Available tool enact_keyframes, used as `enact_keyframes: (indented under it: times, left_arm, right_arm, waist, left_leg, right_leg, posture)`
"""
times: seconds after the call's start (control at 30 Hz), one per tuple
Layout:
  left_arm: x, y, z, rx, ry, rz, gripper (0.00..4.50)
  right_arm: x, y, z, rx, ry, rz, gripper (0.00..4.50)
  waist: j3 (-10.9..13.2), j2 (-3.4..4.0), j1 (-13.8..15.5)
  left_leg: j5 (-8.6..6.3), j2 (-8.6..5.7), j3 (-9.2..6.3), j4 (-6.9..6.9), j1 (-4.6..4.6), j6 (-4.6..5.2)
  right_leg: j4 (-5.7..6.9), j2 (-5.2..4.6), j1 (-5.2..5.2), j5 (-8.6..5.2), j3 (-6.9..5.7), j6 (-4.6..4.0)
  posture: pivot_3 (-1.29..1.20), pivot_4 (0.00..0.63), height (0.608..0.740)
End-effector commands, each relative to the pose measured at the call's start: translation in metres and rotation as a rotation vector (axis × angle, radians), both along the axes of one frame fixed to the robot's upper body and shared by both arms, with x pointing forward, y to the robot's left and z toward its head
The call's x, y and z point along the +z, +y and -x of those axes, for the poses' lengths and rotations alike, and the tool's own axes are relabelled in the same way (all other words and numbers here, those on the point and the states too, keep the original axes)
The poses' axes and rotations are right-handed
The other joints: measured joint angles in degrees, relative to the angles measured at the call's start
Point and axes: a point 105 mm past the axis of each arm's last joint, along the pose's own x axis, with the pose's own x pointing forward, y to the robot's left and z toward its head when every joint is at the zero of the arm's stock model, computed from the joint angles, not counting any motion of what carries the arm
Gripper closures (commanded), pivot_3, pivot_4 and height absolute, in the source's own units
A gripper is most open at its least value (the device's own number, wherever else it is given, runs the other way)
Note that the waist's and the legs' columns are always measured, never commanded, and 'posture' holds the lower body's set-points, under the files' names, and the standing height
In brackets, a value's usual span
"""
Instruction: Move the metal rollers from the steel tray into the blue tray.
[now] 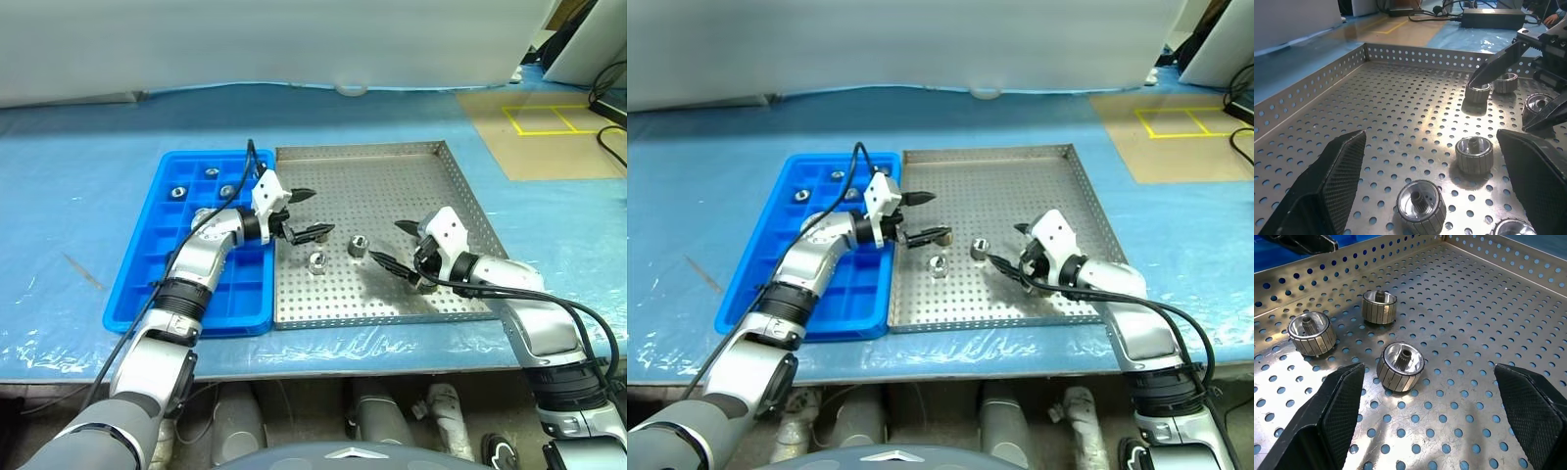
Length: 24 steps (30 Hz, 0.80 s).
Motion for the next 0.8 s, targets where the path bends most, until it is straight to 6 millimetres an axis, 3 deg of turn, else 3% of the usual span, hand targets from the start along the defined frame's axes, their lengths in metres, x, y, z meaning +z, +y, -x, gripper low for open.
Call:
enact_keyframes:
  times: [0.03,0.3,0.6,0.8]
  left_arm:
    - [0.000,-0.001,-0.004,-0.005,-0.004,-0.064,0.00]
    - [0.002,-0.006,-0.013,0.005,0.011,-0.093,0.00]
    - [0.021,-0.031,-0.025,-0.052,-0.011,-0.129,0.00]
    - [0.009,-0.030,-0.031,-0.087,-0.002,-0.285,0.00]
  right_arm:
    - [0.009,0.003,0.002,0.011,-0.046,0.004,0.09]
    - [0.008,0.002,0.005,-0.001,-0.054,0.012,0.09]
    - [0.006,-0.004,0.009,-0.026,-0.054,0.031,0.09]
    - [0.005,-0.007,0.013,-0.045,-0.053,0.033,0.09]
  waist:
    - [0.0,0.00,0.0]
    - [0.0,0.00,0.0]
    - [0.0,-0.01,-0.1]
    - [0.0,-0.01,-0.4]
  left_leg:
    - [0.00,0.00,0.00,0.00,0.00,0.00]
    - [0.00,0.00,0.00,0.00,0.00,0.00]
    - [0.00,-0.04,0.00,0.00,-0.04,0.00]
    - [0.00,-0.07,0.01,0.00,-0.02,-0.01]
  right_leg:
    - [0.00,0.00,0.00,0.00,0.00,0.00]
    - [0.00,0.00,0.00,0.00,0.01,0.00]
    - [-0.04,0.00,0.00,0.00,0.02,0.00]
    - [-0.08,0.00,0.00,-0.01,0.06,0.02]
  posture:
    - [-0.20,0.150,0.740]
    - [-0.22,0.150,0.740]
    - [-0.26,0.150,0.740]
    - [-0.29,0.150,0.740]
